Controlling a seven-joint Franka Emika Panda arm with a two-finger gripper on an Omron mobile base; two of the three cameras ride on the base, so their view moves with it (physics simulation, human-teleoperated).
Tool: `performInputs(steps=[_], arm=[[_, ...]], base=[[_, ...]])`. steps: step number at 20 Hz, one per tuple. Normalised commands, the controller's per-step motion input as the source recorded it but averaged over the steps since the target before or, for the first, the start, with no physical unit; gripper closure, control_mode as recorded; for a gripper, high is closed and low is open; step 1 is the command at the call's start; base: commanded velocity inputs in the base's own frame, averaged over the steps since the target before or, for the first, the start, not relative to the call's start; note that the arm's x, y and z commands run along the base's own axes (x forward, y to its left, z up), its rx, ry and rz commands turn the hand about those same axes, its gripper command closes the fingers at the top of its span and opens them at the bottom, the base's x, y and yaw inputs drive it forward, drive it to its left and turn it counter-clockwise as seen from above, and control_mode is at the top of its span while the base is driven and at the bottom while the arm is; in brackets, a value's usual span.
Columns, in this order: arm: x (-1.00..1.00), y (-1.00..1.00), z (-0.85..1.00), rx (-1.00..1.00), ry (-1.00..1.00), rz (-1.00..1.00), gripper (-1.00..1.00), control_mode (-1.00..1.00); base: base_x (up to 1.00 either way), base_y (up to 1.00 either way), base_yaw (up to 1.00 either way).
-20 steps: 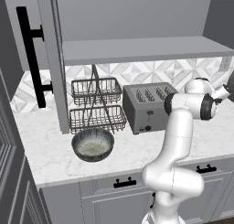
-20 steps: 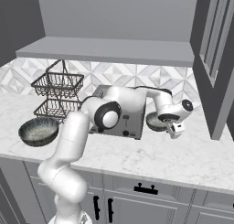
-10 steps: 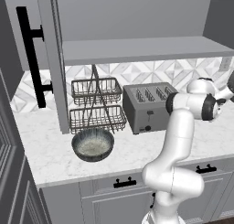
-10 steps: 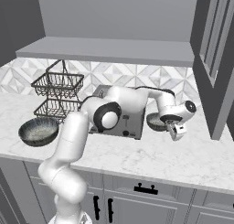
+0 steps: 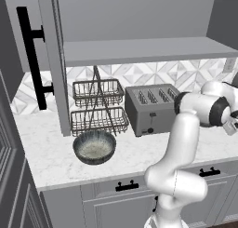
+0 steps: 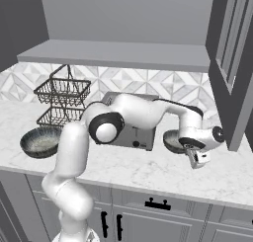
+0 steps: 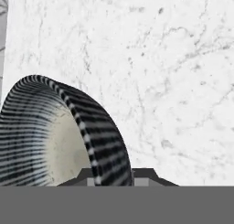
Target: Pick up the bowls on the counter and stack them on top of one another in the open cabinet. Place the smaller bowl on top of the larger bowl.
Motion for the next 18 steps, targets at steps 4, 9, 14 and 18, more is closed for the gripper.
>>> performInputs(steps=[4, 9, 14, 18], arm=[[-1.00, -0.06, 0.51, 0.05, -0.16, -0.04, 1.00, -1.00], [-1.00, 0.60, 0.59, 0.00, -0.11, 0.01, 1.00, -1.00], [-1.00, 1.00, 0.18, -0.02, 0.00, 0.04, 1.00, -1.00], [-0.92, 1.00, 0.15, -0.01, 0.00, 0.06, 1.00, -1.00]], base=[[0.00, 0.00, 0.00], [0.00, 0.00, 0.00], [0.00, 0.00, 0.00], [0.00, 0.00, 0.00]])
